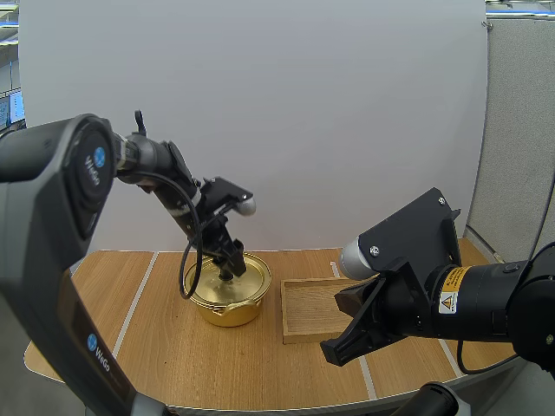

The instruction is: Open the pot, put the pineapple inside, and close it

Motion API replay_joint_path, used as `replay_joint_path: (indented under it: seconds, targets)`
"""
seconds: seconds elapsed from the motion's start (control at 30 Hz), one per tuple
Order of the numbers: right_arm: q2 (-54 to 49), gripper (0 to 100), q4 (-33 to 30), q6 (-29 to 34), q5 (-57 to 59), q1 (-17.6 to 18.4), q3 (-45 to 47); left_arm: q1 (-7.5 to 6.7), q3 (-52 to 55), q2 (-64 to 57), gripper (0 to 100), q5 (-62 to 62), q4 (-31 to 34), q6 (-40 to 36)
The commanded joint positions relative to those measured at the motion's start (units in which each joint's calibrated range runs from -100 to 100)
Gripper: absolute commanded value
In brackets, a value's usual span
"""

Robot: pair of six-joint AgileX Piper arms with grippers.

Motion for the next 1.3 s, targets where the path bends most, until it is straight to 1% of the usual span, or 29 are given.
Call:
replay_joint_path:
  seconds: [0.0, 0.3, 0.6, 0.77, 1.27]
  targets:
    - [-0.27, 0, -0.32, 0.17, -0.42, 0.08, 0.16, 0.07, -1.01, -5.96, 100, 2.13, -0.02, -0.76]
    - [-0.27, 0, -0.32, 0.17, -0.42, 0.08, 0.16, 0.07, -1.01, -22.2, 100, 3.92, -0.02, -3.2]
    - [-0.27, 0, -0.32, 0.17, -0.42, 0.08, 0.16, 0.07, -0.85, -36.2, 100, 11.18, 0.09, -6.75]
    - [-0.27, 0, -0.32, 0.17, -0.42, 0.08, 0.16, 0.07, -0.85, -42.35, 100, 17.23, 0.09, -9.76]
    - [-0.27, 0, -0.32, 0.17, -0.42, 0.08, 0.16, 0.07, -0.75, -59.85, 100, 17.49, 0.18, -15.55]
